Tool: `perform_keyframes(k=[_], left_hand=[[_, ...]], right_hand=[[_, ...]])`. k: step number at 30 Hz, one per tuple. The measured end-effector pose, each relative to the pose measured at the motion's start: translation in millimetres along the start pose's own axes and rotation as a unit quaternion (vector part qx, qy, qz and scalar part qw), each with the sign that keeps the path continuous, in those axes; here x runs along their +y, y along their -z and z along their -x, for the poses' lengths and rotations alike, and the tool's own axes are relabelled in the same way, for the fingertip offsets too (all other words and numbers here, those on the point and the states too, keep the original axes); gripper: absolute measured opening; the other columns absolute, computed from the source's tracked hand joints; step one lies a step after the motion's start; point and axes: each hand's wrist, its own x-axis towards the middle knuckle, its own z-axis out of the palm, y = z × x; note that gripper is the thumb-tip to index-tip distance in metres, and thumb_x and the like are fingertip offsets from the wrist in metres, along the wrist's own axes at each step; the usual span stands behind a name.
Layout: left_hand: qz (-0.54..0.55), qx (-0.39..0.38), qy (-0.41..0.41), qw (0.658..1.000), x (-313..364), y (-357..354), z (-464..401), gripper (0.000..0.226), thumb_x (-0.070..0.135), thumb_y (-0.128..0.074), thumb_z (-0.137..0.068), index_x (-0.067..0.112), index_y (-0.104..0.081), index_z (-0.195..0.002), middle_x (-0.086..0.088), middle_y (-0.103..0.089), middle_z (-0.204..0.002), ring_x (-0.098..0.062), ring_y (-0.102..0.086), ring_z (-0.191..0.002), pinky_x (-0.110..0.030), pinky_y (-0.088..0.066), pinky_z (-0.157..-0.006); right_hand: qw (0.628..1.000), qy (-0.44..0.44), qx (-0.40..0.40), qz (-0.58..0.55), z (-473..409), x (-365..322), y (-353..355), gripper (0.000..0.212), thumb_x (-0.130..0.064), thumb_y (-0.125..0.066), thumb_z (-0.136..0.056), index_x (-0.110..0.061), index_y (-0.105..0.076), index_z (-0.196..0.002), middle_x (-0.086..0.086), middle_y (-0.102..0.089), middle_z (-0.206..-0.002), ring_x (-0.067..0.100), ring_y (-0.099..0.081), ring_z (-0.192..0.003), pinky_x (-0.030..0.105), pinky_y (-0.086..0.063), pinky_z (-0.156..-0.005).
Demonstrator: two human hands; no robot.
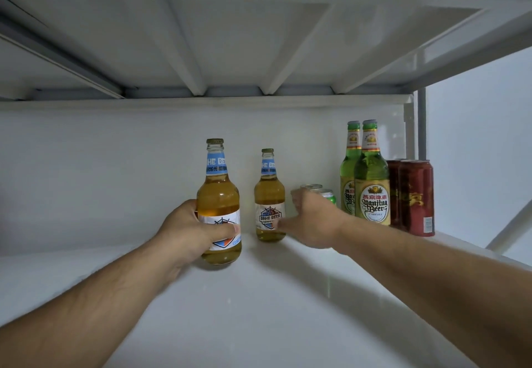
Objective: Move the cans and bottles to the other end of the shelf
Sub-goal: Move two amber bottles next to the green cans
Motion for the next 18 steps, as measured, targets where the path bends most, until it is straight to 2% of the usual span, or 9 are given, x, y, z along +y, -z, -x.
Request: perform_keyframes(k=[1, 3, 7, 10, 11, 13, 15, 18], left_hand=[[0.001, 0.003, 0.002, 1.0, 2.3, -1.5, 0.1, 0.052, 0.023, -0.096, -0.067, 0.025, -0.072, -0.114, -0.001, -0.08, -0.104, -0.024, -0.078, -0.092, -0.048, -0.061, -0.092], [0.008, 0.008, 0.005, 1.0, 8.9, -6.7, -0.6, 0.054, 0.024, -0.096, -0.067, 0.025, -0.071, -0.114, -0.001, -0.08, -0.104, -0.024, -0.078, -0.092, -0.047, -0.061, -0.091], [0.007, 0.008, 0.008, 1.0, 24.8, -25.7, -8.1, 0.05, 0.024, -0.095, -0.069, 0.025, -0.071, -0.112, -0.002, -0.08, -0.103, -0.023, -0.078, -0.09, -0.043, -0.062, -0.086], [0.017, -0.004, 0.013, 1.0, 30.7, -45.5, -13.7, 0.042, 0.019, -0.095, -0.069, 0.022, -0.075, -0.107, -0.002, -0.082, -0.097, -0.022, -0.08, -0.085, -0.046, -0.063, -0.087], [0.02, -0.008, 0.014, 1.0, 31.2, -52.6, -15.4, 0.039, 0.018, -0.094, -0.07, 0.021, -0.076, -0.104, -0.001, -0.082, -0.095, -0.022, -0.08, -0.084, -0.046, -0.064, -0.087], [0.02, -0.015, 0.019, 1.0, 32.1, -66.8, -16.9, 0.038, 0.017, -0.095, -0.066, 0.02, -0.078, -0.101, -0.002, -0.082, -0.092, -0.023, -0.08, -0.083, -0.046, -0.064, -0.087], [0.013, -0.025, 0.021, 0.999, 32.2, -78.4, -19.1, 0.047, 0.02, -0.096, -0.056, 0.018, -0.079, -0.1, -0.004, -0.082, -0.091, -0.024, -0.08, -0.084, -0.047, -0.063, -0.088], [-0.004, -0.032, 0.023, 0.999, 31.8, -91.3, -23.0, 0.051, 0.019, -0.095, -0.055, 0.015, -0.079, -0.103, -0.005, -0.082, -0.093, -0.023, -0.08, -0.084, -0.046, -0.063, -0.089]], right_hand=[[1.0, 0.027, -0.009, -0.007, 8.1, 2.5, -0.5, 0.032, -0.027, -0.072, -0.092, -0.027, -0.046, -0.073, -0.014, -0.048, -0.062, 0.001, -0.046, -0.057, 0.011, -0.032, -0.044], [0.998, 0.061, -0.01, -0.031, 15.8, 11.1, -3.4, 0.035, -0.023, -0.074, -0.09, -0.03, -0.047, -0.068, -0.015, -0.05, -0.055, 0.001, -0.048, -0.054, 0.011, -0.036, -0.05], [0.996, 0.076, 0.005, -0.044, 15.0, 22.4, -2.1, 0.033, -0.022, -0.072, -0.091, -0.035, -0.048, -0.072, -0.021, -0.054, -0.068, -0.001, -0.055, -0.069, 0.013, -0.044, -0.065], [0.995, 0.089, 0.005, -0.044, 16.1, 29.7, 0.5, 0.039, -0.022, -0.072, -0.091, -0.036, -0.045, -0.067, -0.022, -0.05, -0.053, -0.003, -0.05, -0.059, 0.009, -0.04, -0.056], [0.995, 0.09, -0.002, -0.045, 17.3, 31.4, 1.2, 0.039, -0.022, -0.072, -0.091, -0.036, -0.045, -0.066, -0.021, -0.05, -0.054, -0.002, -0.052, -0.061, 0.012, -0.043, -0.06], [0.995, 0.085, -0.01, -0.046, 15.8, 35.7, 1.7, 0.032, -0.024, -0.072, -0.087, -0.033, -0.05, -0.067, -0.016, -0.055, -0.062, 0.008, -0.06, -0.07, 0.027, -0.055, -0.07], [0.996, 0.075, -0.012, -0.052, 13.6, 38.7, 3.7, 0.028, -0.027, -0.072, -0.081, -0.027, -0.05, -0.065, -0.012, -0.051, -0.06, 0.013, -0.055, -0.064, 0.037, -0.052, -0.065], [0.996, 0.065, -0.019, -0.052, 9.7, 42.3, 4.3, 0.029, -0.031, -0.07, -0.074, -0.02, -0.044, -0.066, -0.006, -0.043, -0.062, 0.016, -0.043, -0.06, 0.037, -0.04, -0.058]])
